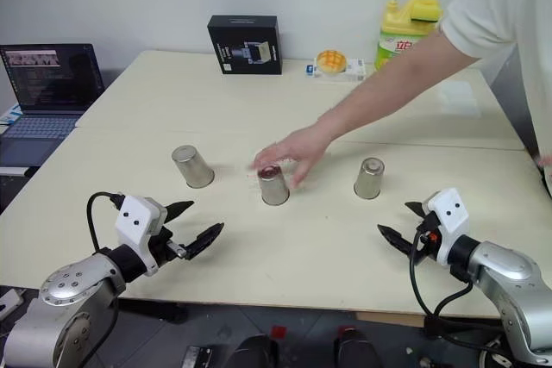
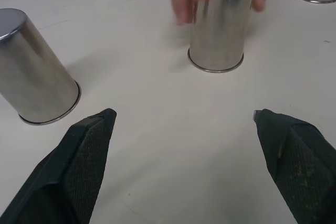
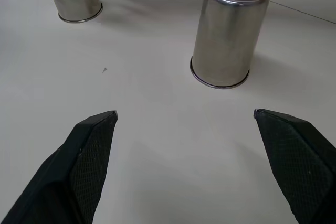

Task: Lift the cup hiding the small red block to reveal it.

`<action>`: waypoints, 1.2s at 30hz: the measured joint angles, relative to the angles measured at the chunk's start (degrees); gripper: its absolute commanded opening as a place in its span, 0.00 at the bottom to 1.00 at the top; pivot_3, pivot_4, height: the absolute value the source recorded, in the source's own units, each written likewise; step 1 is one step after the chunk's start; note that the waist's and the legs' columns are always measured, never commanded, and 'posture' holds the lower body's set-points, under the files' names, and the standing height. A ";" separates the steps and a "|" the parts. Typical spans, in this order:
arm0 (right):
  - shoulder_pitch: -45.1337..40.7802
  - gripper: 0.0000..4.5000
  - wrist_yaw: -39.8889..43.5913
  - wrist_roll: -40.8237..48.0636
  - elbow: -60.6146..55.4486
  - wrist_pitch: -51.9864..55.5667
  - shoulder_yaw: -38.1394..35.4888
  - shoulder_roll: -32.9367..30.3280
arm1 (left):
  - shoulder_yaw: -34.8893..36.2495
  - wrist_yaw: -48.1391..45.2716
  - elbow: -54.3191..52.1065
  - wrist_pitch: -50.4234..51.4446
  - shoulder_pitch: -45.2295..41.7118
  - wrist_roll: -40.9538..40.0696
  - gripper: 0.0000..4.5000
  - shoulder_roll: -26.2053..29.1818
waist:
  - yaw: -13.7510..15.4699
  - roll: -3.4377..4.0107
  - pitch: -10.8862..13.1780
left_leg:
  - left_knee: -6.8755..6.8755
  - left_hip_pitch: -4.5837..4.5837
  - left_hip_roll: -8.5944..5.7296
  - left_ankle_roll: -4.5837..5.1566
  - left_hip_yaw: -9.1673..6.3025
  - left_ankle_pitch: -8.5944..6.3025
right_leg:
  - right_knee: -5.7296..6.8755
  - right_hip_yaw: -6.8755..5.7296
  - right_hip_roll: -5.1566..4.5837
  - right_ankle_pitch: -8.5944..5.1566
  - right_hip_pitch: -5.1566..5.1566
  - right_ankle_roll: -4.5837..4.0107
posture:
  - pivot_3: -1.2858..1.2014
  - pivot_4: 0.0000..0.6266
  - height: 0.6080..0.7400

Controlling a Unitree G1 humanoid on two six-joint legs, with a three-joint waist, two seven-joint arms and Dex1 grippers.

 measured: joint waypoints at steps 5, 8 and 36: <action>0.04 0.98 -0.01 -0.05 0.00 -0.07 0.31 0.01 | 0.00 -0.76 0.04 -0.04 -0.09 0.02 1.00 0.08 | 0.00 0.00 0.00 | 0.00 0.00 0.00 0.00 0.00 0.00 | 0.00 0.00 0.00 0.00 0.00 0.00 | 0.52 0.24 1.00; 0.04 0.98 -0.02 -0.05 0.00 -0.10 0.37 0.05 | 0.00 -0.77 0.06 -0.03 -0.69 0.03 1.00 0.16 | 0.00 0.00 0.00 | 0.01 0.00 0.00 0.00 0.00 0.00 | 0.00 0.00 0.00 0.00 0.00 0.00 | 0.52 0.24 1.00; -0.91 0.98 -0.03 -0.57 1.60 -0.91 0.61 0.08 | 0.00 -0.83 0.16 -0.01 -2.19 0.02 1.00 0.93 | -0.01 0.00 0.00 | 0.00 0.00 0.00 0.00 0.00 0.00 | 0.00 0.00 0.00 0.00 0.00 0.00 | 0.52 0.24 1.00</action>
